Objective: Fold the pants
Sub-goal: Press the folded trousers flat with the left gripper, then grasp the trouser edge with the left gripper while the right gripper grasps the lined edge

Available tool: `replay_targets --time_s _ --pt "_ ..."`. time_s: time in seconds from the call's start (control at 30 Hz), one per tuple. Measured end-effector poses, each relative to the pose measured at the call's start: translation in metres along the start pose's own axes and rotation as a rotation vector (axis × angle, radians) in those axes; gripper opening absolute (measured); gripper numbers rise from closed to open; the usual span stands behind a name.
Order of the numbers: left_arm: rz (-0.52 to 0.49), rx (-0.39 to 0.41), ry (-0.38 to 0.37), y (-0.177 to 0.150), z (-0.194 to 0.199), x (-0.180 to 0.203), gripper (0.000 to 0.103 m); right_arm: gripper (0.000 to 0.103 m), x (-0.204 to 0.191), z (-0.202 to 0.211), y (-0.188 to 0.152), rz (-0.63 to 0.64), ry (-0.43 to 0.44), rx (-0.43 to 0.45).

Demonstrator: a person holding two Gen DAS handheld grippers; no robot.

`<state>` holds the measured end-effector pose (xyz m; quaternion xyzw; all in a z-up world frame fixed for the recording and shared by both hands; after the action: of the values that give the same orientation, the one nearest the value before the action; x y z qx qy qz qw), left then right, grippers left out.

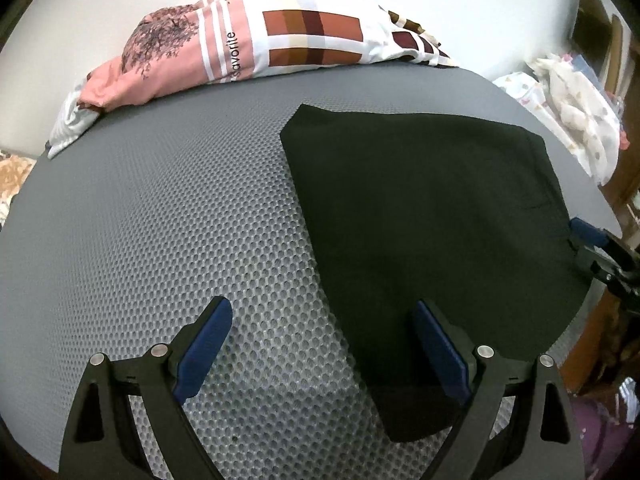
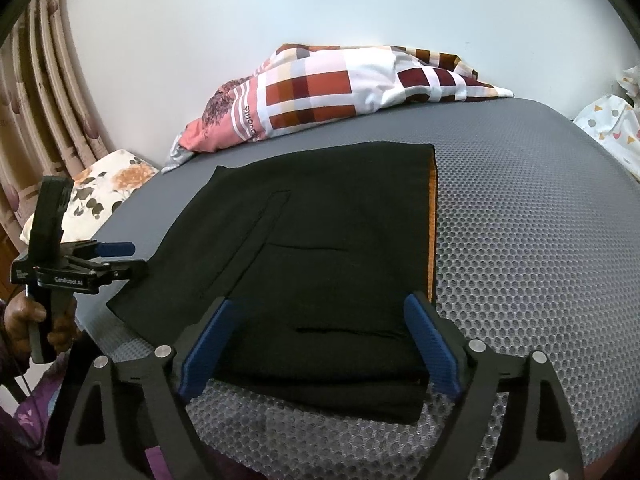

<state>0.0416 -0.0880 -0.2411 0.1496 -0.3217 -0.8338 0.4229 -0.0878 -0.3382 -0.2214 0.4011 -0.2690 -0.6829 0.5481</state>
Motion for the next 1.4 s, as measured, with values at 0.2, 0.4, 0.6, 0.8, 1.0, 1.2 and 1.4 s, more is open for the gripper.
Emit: replay_targets --time_s 0.2,0.4,0.6,0.8,1.0,1.2,1.4 --pt "-0.024 -0.004 0.005 0.004 -0.007 0.006 0.092 0.089 -0.002 0.000 0.000 0.003 0.001 0.000" --pt "-0.029 -0.012 -0.001 0.009 -0.013 0.009 0.092 0.091 -0.003 -0.001 0.000 -0.007 0.004 0.000" --pt "-0.030 -0.016 -0.003 0.013 -0.020 0.009 0.092 0.094 -0.006 -0.001 0.001 -0.004 0.008 -0.005" --pt "0.021 -0.047 -0.077 0.017 -0.029 0.005 0.092 0.097 -0.007 -0.002 0.001 -0.002 0.014 -0.010" --pt "0.074 -0.082 -0.231 0.025 -0.037 0.004 0.092 0.101 -0.008 -0.003 0.002 0.000 0.024 -0.014" --pt "0.180 -0.100 -0.440 0.034 -0.040 -0.003 0.092 0.102 -0.006 -0.003 0.002 -0.013 0.038 -0.006" --pt "0.358 -0.116 -0.618 0.039 -0.046 -0.027 0.089 0.103 -0.005 -0.003 0.001 -0.019 0.049 0.001"
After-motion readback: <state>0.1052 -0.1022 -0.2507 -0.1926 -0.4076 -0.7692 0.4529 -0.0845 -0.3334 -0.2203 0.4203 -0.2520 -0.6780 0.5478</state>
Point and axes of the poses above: each gripper's, at about its wrist camera, not at the fingertips, and z roughly against the way its jaws point, x to its right, y to its top, the point moved 4 cm from there along -z, roughly the way its jaws point, and after that the axes turned 6 degrees about x, right-handed, at the moved point
